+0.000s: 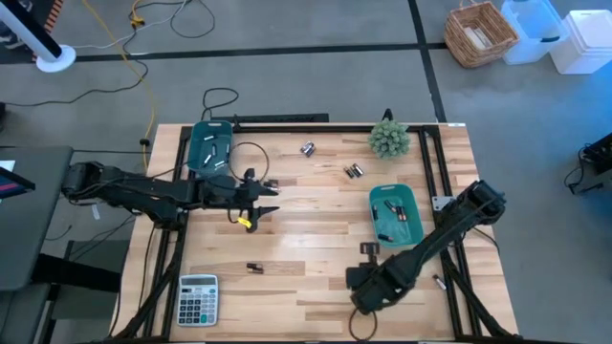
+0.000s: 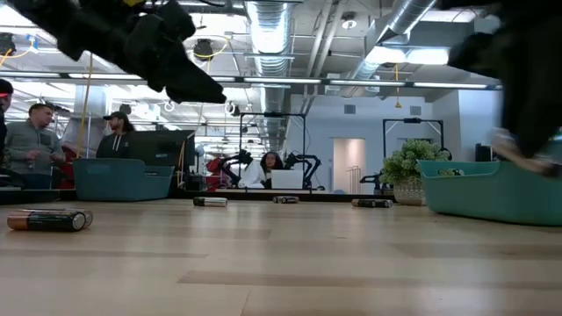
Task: Sort batteries
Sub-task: Put the black-silver battery into the blue bin
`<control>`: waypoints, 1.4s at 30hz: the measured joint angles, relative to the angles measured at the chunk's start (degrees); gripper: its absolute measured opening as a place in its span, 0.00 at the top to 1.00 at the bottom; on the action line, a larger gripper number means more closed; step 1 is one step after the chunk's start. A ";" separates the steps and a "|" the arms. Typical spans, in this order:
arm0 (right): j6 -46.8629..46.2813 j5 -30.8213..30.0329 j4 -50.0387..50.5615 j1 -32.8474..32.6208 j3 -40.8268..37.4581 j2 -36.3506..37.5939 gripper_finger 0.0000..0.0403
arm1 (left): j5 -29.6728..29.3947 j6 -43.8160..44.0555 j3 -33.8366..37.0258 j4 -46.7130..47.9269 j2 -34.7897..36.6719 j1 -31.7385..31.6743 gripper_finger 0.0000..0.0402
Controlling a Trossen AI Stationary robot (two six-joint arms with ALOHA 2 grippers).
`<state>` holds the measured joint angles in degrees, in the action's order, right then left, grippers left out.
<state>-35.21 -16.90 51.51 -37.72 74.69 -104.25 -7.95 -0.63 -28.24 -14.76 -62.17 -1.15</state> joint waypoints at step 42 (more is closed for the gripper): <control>41.35 -1.01 -64.38 28.65 2.50 -0.07 0.92 | -0.74 -4.03 16.42 -23.60 10.45 7.46 0.52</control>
<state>6.14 -17.91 -12.87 -9.08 77.19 -104.31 -8.69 -4.66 -11.81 -38.36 -51.72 6.31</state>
